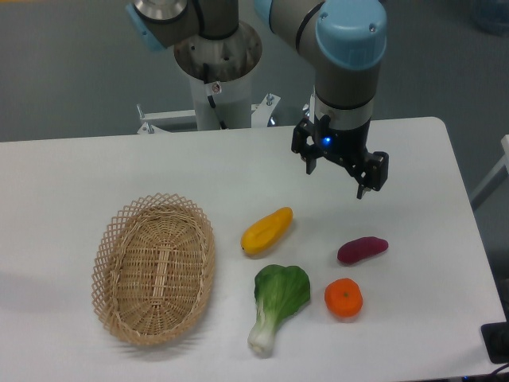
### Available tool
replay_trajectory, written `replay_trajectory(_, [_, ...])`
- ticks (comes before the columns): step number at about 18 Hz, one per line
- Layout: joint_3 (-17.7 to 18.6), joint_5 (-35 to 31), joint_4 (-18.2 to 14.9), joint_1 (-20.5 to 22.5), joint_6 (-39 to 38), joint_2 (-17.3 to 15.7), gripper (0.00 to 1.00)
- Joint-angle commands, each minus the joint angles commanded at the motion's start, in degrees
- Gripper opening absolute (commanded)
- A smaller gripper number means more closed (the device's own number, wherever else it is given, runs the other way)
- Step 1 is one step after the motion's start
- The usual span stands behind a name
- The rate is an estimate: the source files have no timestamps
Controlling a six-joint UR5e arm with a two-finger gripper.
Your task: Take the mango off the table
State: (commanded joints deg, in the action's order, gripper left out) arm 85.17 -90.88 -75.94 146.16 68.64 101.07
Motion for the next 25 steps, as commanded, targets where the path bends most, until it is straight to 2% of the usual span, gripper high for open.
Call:
replay_trajectory(13, [1.1, -0.3, 0.4, 0.0, 0.2, 0.2, 1.0])
replay_trajectory(17, [3.6, -0.2, 2.5, -0.3, 0.9, 0.2, 1.0])
replay_trajectory(22, [6.1, 0.2, 3.2, -0.2, 1.0, -0.1, 1.0])
replay_trajectory(25, [8.8, 0.3, 6.7, -0.4, 0.4, 0.1, 1.0])
